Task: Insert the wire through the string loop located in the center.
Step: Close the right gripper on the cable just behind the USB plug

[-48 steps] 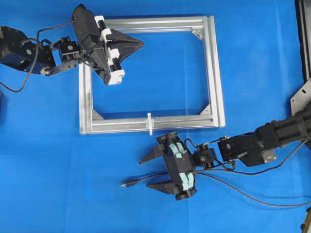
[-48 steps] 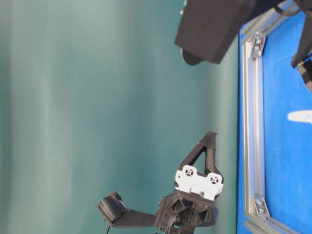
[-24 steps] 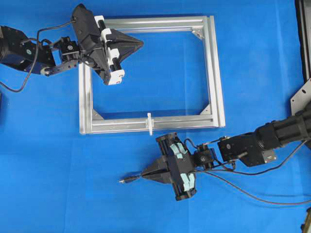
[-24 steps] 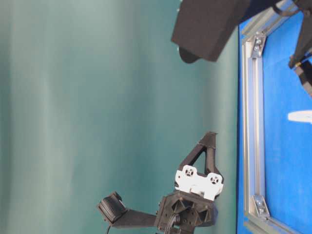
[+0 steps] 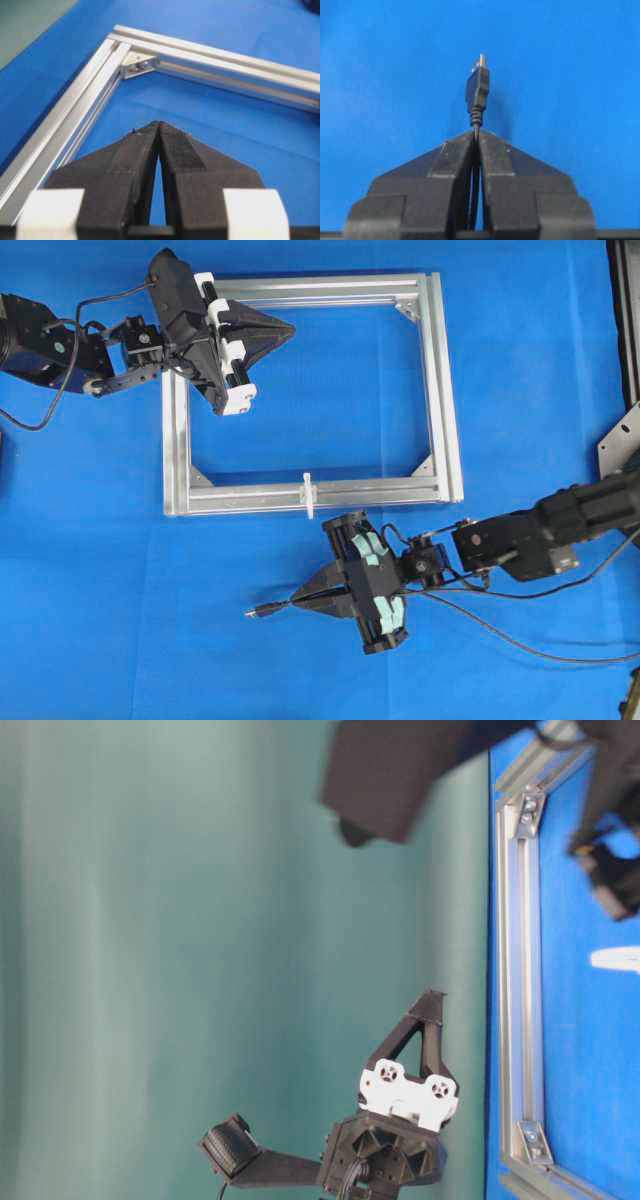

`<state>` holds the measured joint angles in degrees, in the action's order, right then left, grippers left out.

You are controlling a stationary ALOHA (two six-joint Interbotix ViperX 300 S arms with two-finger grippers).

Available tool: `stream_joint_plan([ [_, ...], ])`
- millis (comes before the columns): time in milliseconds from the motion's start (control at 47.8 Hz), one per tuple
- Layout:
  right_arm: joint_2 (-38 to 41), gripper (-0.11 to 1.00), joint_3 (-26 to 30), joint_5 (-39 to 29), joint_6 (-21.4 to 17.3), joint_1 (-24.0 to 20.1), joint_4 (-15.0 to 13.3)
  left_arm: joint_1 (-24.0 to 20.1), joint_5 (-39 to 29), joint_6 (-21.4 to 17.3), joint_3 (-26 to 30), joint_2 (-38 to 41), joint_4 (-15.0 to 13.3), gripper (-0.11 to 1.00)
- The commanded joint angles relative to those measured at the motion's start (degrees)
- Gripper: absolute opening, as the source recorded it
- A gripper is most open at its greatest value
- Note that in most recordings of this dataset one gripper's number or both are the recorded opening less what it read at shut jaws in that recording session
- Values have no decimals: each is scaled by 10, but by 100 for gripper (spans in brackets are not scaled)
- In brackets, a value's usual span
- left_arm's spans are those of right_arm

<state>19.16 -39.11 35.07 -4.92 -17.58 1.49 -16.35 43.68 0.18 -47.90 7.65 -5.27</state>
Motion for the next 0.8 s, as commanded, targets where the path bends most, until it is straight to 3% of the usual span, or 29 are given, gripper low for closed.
stream_joint_plan([
  [0,-42,-2,3,-20,1,-1,0,1,3,1,4,-14,2,0],
  [209,-94,-2,1,-66,1,-2,0,0,3,1,6,-14,2,0],
  [774,-94,-2,-2,-72,1,-3,1,1,3,1,5,-14,2,0],
])
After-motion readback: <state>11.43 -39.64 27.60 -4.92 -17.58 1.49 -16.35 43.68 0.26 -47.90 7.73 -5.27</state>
